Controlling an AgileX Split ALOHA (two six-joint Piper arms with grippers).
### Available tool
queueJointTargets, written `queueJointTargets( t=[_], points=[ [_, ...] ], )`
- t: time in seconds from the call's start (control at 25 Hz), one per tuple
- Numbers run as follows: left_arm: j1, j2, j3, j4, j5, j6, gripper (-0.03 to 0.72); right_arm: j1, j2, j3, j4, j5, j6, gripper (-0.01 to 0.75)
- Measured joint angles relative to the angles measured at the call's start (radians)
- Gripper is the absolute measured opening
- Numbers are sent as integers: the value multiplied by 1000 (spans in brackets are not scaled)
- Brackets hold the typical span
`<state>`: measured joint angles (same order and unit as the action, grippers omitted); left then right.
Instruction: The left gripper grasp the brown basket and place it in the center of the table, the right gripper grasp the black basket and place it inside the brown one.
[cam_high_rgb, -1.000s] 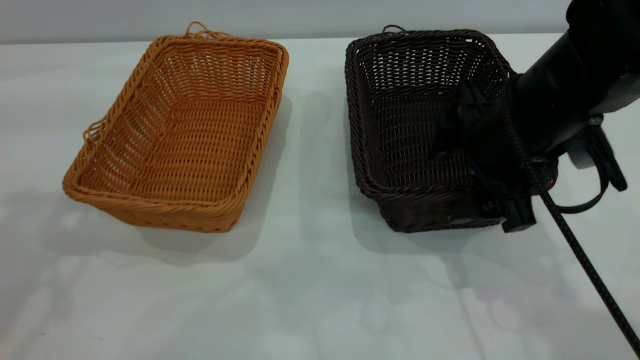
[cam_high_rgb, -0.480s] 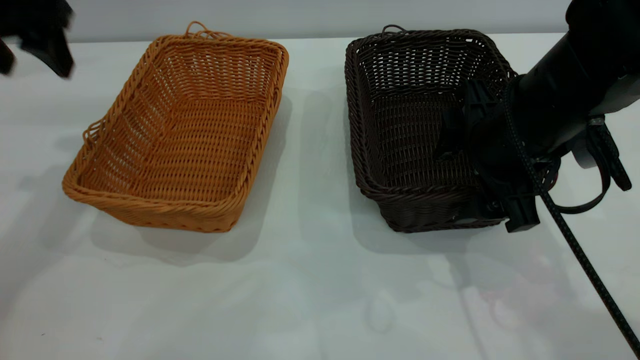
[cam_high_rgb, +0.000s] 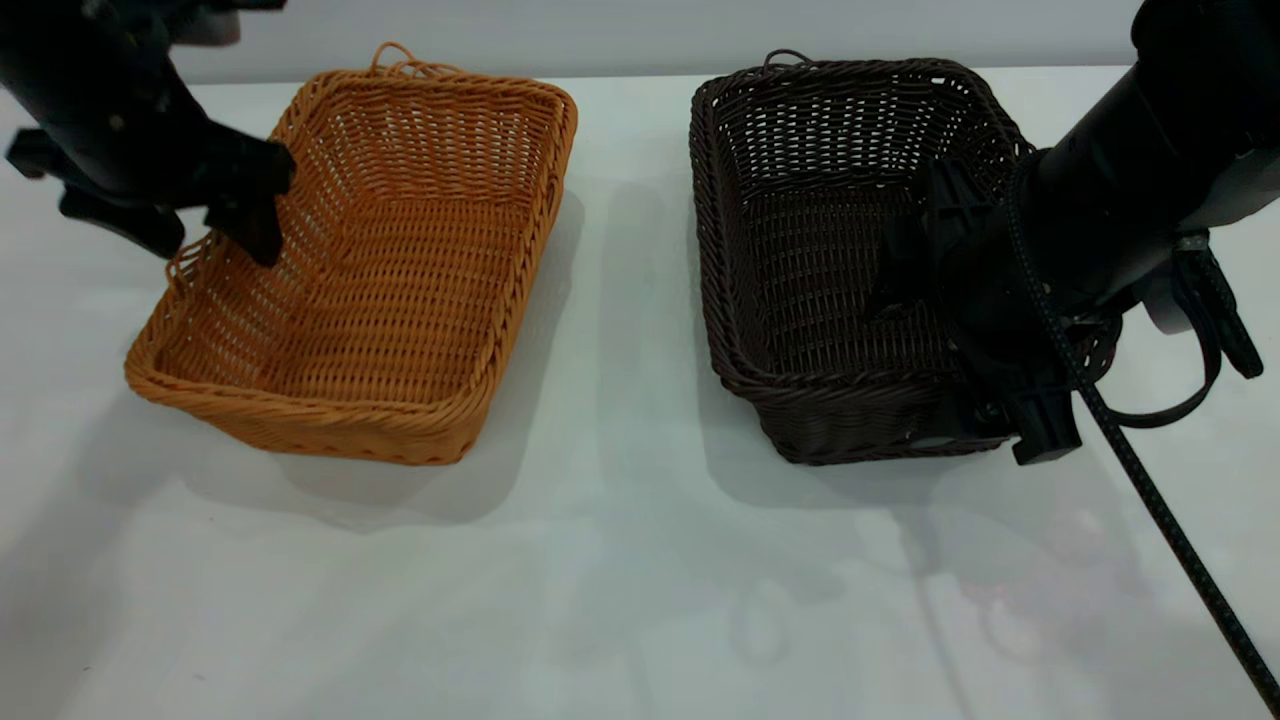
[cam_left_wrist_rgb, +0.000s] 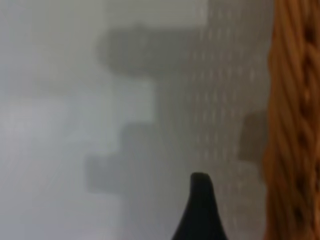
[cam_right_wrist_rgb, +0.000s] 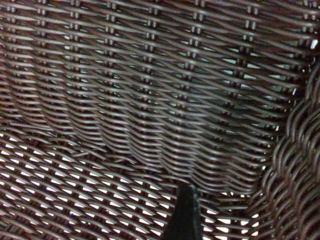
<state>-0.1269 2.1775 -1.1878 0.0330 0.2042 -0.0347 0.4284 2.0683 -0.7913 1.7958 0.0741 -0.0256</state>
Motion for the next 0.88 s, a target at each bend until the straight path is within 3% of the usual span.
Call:
queueJointTargets(
  t=[0.24, 0.48, 0.6, 0.76, 0.88],
  points=[
    [-5, 78, 0, 1, -108, 0, 455, 0, 0, 0, 0, -3, -41, 533],
    [-8, 87, 0, 2, -113, -1, 221, 0, 1, 0, 0, -54, -51, 363],
    [-8, 87, 0, 2, -113, -1, 143, 0, 1, 0, 0, -74, -52, 258],
    [-8, 87, -1, -1, -113, -4, 107, 0, 1, 0, 4, -85, -54, 125],
    [-8, 87, -1, -1, -114, -4, 104, 0, 1, -1, 8, -85, -49, 78]
  ],
)
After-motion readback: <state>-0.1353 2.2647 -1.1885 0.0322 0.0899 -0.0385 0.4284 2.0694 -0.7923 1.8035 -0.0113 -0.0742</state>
